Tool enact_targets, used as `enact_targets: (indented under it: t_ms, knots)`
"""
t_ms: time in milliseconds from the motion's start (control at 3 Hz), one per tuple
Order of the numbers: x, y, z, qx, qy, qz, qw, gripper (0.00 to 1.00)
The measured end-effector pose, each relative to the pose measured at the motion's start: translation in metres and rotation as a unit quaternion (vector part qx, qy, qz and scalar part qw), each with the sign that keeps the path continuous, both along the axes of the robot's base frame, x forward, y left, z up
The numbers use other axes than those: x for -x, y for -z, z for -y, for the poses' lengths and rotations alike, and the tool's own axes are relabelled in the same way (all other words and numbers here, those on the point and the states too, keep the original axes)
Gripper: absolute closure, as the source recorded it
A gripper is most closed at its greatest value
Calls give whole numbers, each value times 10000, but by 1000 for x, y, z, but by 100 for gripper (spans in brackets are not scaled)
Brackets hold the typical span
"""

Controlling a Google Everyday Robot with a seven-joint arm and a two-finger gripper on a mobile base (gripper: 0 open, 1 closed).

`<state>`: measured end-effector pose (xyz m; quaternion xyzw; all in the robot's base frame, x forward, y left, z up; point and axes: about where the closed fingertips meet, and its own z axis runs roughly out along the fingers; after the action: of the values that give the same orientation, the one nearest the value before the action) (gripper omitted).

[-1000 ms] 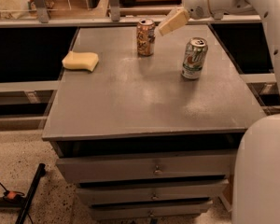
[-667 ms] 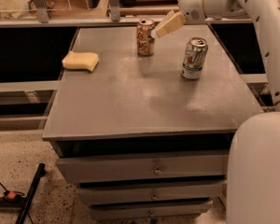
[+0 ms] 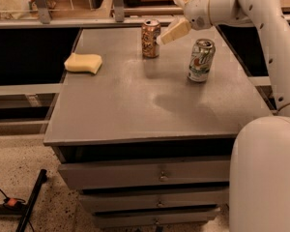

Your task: Knock orange can over

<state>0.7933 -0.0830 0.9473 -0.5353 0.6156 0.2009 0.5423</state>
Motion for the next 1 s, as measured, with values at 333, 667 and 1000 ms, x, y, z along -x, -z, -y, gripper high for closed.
enact_targets:
  t_ms: [333,667,1000]
  knots:
    - [-3,9,0,-122,19,-169,9998,0]
    - [-8,12,-3,-193,43,-207,9996,0]
    - [-11,14,-5,-221,67,-231,9995,0]
